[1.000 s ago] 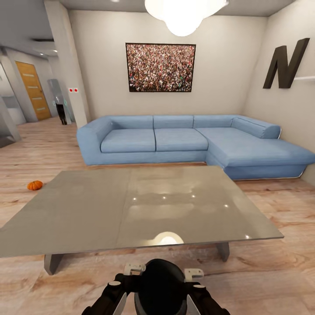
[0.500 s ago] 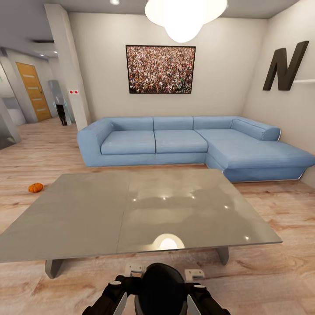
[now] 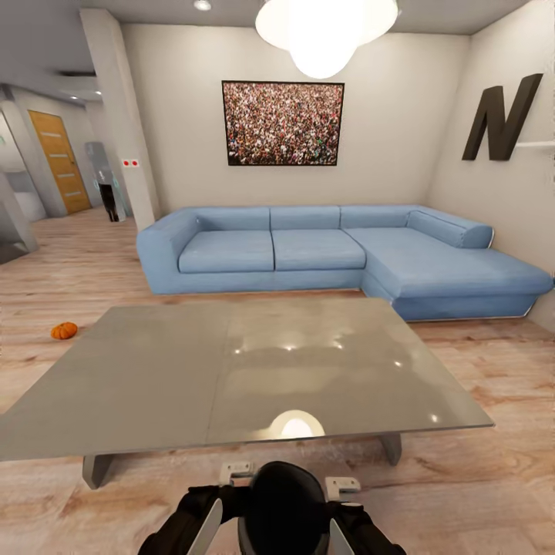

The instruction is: Place each of the two pumpkins and all three candles from the living room inside a cabinet in the living room (use any cabinet), then make sure every cabinet is closed, and position the cauldron so it is next to a table in the living room.

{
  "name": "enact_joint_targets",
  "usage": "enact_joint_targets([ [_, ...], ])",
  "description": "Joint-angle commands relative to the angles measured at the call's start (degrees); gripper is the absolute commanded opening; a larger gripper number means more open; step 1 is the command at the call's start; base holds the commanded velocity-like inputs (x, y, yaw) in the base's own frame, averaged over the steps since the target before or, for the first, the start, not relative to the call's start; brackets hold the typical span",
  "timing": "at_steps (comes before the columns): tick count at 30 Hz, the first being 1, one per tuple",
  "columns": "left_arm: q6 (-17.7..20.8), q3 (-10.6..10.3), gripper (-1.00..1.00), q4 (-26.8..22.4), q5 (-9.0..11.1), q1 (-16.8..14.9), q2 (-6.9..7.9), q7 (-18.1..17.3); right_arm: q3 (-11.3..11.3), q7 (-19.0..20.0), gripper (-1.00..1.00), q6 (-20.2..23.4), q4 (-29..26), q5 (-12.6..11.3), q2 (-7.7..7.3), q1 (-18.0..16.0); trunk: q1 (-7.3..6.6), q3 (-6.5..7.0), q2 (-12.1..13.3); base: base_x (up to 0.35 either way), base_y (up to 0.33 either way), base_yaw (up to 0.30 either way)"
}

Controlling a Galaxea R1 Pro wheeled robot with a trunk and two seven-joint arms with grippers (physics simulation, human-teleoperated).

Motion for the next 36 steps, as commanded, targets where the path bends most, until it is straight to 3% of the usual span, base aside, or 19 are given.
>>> enact_joint_targets([
  [1,0.28,-0.16,1.00,-0.12,0.67,-0.02,0.03,0.54,0.39,-0.52,1.00,0.28,-0.10,-0.61,-0.03,-0.02,-0.03,-0.06,-0.03,-0.252,0.000,0.000],
  [16,0.29,-0.18,1.00,-0.22,0.55,-0.02,0.04,0.66,0.46,-0.52,1.00,0.11,-0.10,-0.61,-0.05,-0.02,-0.03,-0.06,-0.03,-0.242,0.000,-0.018],
  [28,0.18,0.36,1.00,-0.42,1.00,-0.02,-0.01,0.86,0.41,-0.47,1.00,-0.14,-0.10,-0.61,-0.04,-0.02,-0.03,-0.06,-0.03,-0.034,0.000,-0.260],
  [36,0.36,0.37,1.00,-2.16,1.08,-0.04,-0.05,1.26,0.44,-0.51,1.00,-0.34,-0.10,-0.61,-0.01,-0.02,-1.79,1.38,3.18,-0.001,0.000,-0.279],
])
